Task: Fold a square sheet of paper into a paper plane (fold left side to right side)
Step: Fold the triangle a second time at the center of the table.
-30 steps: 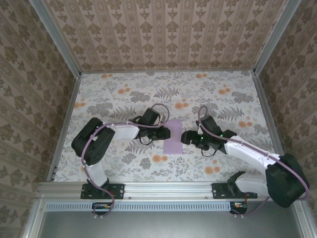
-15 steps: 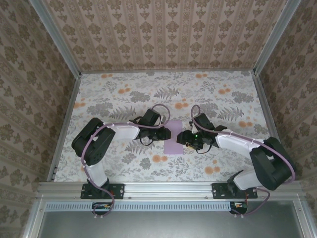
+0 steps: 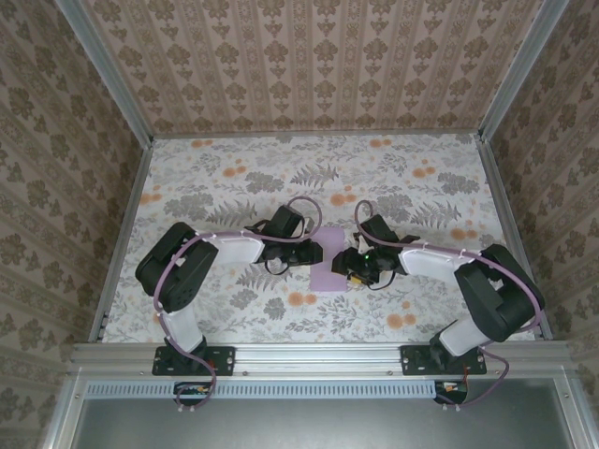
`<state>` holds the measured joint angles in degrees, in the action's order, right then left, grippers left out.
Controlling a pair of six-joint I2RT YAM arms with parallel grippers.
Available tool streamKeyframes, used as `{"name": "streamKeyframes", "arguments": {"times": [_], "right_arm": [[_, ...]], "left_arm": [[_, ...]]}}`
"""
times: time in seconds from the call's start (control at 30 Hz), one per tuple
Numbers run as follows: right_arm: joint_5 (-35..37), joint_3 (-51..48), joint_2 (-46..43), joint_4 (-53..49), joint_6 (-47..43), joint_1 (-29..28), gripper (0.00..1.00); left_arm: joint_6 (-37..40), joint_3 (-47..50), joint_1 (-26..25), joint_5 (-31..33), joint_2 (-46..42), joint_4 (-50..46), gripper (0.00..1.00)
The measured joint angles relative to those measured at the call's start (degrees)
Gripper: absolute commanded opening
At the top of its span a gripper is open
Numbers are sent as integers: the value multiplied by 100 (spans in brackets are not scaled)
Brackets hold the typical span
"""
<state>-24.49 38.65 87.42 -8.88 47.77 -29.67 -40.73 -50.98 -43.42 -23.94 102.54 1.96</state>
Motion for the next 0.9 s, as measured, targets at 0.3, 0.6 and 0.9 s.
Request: {"name": "streamKeyframes", "arguments": {"times": [0.3,0.6,0.9], "right_arm": [[-44,4,48,138,48,-22,54],[-129,4,46,560,83,-17,58],[-216,4,74,592,127,157,58]], "left_arm": [[0,0,-11,0,11,0,31],[0,0,-11,-2,13,0,31],[0,0,-11,0,13,2,31]]}}
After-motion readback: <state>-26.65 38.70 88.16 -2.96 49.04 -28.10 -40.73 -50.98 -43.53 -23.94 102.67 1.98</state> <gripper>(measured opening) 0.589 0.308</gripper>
